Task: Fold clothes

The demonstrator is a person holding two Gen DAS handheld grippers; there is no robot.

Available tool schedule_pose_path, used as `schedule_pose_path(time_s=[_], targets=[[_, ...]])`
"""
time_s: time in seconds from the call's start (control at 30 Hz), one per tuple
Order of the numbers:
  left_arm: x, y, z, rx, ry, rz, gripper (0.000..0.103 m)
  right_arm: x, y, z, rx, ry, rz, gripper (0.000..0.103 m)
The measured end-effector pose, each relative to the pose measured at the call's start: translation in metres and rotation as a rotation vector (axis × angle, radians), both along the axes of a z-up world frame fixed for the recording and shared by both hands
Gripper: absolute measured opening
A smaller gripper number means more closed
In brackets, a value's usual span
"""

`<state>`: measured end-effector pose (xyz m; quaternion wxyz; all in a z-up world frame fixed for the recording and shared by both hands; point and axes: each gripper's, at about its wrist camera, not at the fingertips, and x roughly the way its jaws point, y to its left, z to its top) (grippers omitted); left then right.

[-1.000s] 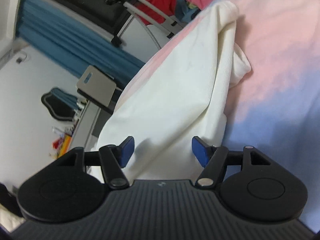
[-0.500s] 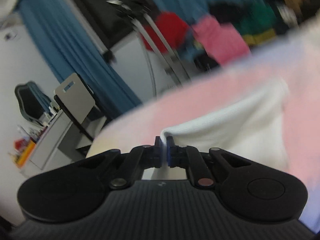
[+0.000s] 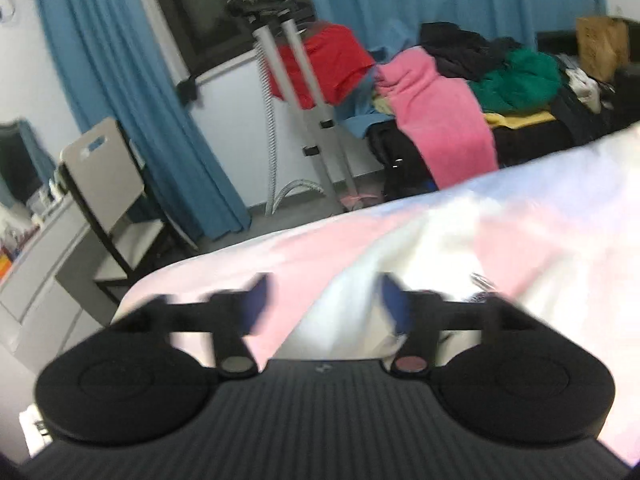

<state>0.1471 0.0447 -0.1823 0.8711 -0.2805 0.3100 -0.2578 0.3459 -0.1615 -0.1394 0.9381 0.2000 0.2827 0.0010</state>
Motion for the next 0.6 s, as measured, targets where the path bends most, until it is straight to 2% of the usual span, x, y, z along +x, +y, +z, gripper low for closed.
schedule_pose_path(time_s=[0.13, 0.23, 0.33, 0.4, 0.47, 0.6], targets=[[-0.009, -0.006, 0.004, 0.017, -0.012, 0.010, 0.003, -0.043, -0.040, -0.003, 0.076, -0.046, -0.023, 0.080], [-0.016, -0.010, 0.008, 0.042, -0.031, 0.020, 0.003, -0.083, -0.071, -0.019, 0.134, -0.089, -0.089, 0.080], [-0.020, -0.014, 0.011, 0.082, -0.053, 0.027, 0.003, -0.098, -0.087, -0.050, 0.169, -0.019, -0.116, 0.080], [-0.018, -0.016, 0.010, 0.099, -0.053, 0.027, 0.003, -0.101, -0.089, -0.069, 0.169, 0.014, -0.102, 0.075], [-0.015, -0.017, 0.009, 0.113, -0.054, 0.026, 0.003, -0.100, -0.089, -0.085, 0.177, 0.031, -0.087, 0.061], [-0.015, -0.014, 0.008, 0.107, -0.044, 0.024, 0.003, -0.075, -0.078, -0.092, 0.113, 0.013, -0.109, 0.055]])
